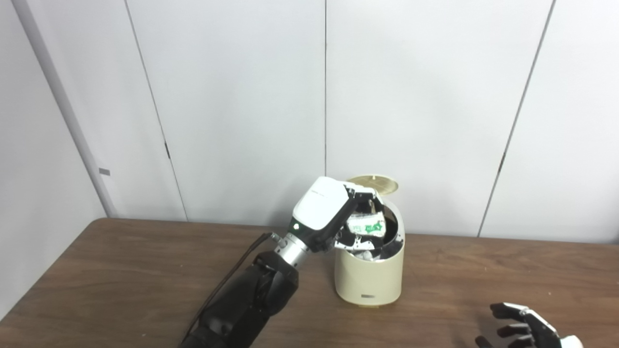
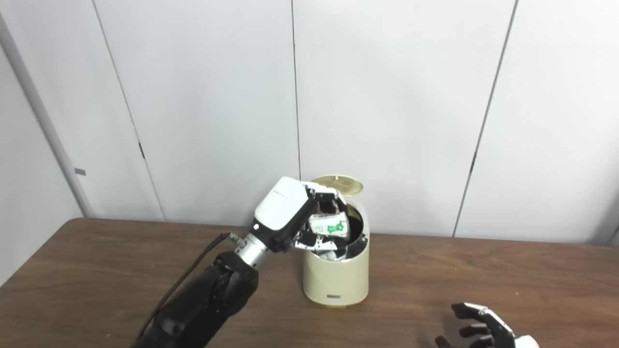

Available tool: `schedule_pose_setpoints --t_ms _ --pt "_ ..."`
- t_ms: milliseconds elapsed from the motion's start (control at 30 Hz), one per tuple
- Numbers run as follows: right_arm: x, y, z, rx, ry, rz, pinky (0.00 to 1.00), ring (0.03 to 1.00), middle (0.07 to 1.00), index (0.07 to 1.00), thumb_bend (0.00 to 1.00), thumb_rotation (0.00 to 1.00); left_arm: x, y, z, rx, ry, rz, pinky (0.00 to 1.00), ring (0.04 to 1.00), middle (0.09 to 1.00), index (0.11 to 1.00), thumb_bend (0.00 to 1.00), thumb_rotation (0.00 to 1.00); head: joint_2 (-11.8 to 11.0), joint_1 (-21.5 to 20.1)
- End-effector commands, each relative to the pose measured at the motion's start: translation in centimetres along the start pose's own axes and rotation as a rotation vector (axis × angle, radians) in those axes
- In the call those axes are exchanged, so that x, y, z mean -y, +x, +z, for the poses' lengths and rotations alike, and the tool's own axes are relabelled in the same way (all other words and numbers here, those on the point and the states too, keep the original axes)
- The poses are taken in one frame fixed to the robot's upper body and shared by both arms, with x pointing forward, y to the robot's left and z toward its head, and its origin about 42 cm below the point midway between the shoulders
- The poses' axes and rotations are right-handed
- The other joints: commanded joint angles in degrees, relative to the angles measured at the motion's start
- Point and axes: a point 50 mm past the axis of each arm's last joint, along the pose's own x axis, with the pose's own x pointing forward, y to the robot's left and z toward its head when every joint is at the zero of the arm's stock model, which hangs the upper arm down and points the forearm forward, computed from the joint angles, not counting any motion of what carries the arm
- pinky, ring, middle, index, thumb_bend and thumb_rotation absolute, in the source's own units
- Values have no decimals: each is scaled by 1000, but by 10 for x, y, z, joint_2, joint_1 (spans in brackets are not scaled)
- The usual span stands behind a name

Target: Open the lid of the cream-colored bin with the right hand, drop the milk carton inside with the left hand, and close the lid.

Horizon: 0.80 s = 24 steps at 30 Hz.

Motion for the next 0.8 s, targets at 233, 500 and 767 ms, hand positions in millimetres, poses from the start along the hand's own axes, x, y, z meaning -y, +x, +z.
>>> schedule_pose_setpoints --t_ms 233,500,767 --pt "-5 -4 2 14 13 -13 457 593 656 644 307 0 -16 17 -1 20 -11 55 360 459 455 512 503 0 0 -1" --pt "-5 -3 1 10 14 -13 440 579 650 642 308 0 -22 9 -6 6 -40 -78 430 483 509 561 975 512 -1 1" --pt "-5 -2 0 13 8 -5 467 600 659 640 311 0 -30 -3 -8 -14 -114 -132 547 589 596 682 1000 729 0 2"
